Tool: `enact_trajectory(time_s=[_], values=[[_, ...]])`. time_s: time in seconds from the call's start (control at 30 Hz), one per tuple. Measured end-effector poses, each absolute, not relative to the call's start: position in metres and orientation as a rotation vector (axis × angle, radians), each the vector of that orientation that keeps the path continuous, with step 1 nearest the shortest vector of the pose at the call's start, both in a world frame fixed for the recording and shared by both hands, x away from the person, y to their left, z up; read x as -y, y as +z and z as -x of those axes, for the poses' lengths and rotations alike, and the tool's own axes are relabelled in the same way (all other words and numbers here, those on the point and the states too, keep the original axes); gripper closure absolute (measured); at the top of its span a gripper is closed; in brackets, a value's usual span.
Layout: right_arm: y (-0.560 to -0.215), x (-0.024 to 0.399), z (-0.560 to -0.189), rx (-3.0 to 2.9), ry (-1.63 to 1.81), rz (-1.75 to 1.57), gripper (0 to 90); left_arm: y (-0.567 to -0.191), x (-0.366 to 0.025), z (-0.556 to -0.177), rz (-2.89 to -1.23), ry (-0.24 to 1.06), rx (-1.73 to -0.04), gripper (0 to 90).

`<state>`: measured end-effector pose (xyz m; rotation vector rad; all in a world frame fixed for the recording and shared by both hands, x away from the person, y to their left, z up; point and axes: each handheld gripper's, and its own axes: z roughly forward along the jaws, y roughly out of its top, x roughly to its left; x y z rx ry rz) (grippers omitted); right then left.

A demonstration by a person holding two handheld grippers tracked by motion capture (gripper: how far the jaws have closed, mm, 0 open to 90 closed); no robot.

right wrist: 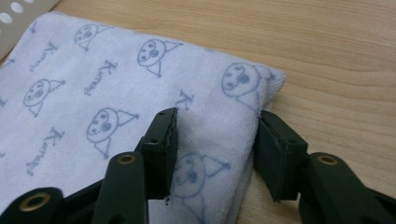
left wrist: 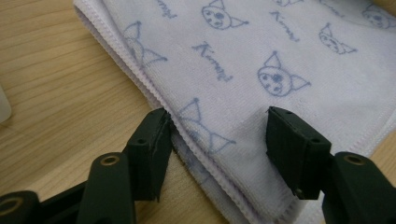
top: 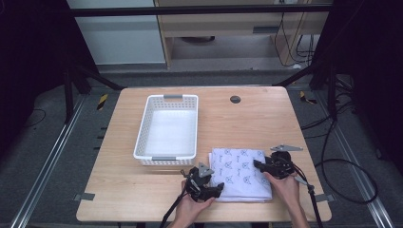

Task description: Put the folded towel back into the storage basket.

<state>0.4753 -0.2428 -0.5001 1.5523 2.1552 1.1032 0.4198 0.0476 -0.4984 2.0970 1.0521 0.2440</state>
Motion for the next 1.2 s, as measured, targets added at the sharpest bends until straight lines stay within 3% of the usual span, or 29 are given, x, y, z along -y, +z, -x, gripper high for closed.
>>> enact_trajectory(time_s=[0.6, 1.2], values=[[-0.497, 0.24, -0.474, -2.143, 1.155, -1.632, 69.3, -0.499, -0.051, -0.424, -2.046, 0.092, -1.063, 68.6], [-0.47, 0.239, -0.46, -2.139, 1.218, -1.535, 73.6, -0.482, -0.057, -0.418, -2.04, 0.132, -1.002, 72.1]])
